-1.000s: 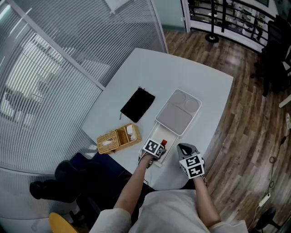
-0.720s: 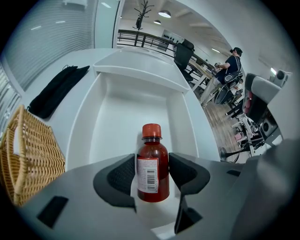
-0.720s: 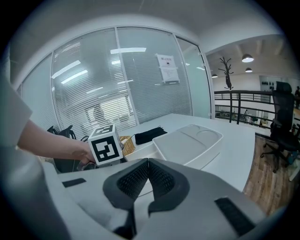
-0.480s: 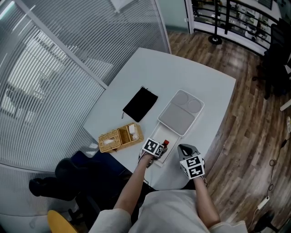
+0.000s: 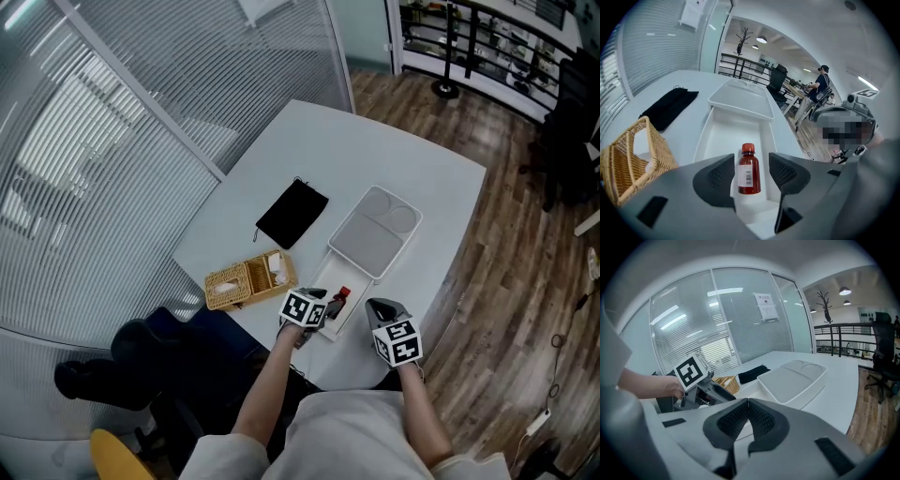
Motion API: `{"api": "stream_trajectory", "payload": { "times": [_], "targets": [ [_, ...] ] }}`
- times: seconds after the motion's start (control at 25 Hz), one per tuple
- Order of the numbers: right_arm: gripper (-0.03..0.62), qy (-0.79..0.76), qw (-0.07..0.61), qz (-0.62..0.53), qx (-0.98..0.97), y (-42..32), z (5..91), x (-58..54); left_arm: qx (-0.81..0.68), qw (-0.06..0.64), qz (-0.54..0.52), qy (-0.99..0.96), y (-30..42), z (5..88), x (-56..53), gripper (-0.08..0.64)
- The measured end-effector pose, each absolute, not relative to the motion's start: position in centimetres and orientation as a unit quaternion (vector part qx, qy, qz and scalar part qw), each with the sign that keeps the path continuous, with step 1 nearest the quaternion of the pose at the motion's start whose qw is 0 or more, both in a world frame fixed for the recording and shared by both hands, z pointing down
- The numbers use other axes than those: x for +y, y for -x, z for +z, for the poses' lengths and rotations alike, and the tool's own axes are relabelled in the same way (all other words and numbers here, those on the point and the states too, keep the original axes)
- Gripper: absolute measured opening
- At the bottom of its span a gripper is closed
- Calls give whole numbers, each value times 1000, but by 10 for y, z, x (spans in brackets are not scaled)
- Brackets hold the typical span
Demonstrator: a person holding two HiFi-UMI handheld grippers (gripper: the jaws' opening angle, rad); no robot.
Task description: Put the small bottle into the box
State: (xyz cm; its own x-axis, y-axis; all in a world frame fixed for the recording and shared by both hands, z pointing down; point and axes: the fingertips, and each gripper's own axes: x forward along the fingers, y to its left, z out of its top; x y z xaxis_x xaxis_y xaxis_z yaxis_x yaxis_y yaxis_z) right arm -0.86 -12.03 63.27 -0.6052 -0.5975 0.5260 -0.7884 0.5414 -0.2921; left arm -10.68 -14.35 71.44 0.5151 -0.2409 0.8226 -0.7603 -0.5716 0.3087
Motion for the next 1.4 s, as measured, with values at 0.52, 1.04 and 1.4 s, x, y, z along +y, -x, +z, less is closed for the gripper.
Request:
{"api": "stream_trajectory", "payload": {
  "times": [0.52, 1.04, 1.4],
  "targets": [
    [17, -407, 202, 271, -849, 20, 646, -87, -416, 286, 235, -830, 142, 647, -110, 245],
    [17, -425, 199, 255, -845, 19, 638, -56, -492, 225, 174, -823, 154, 601, -73, 235],
    [17, -434, 195, 245, -845, 11, 630, -48, -517, 225, 146, -813, 155, 598, -64, 159]
  ]
}}
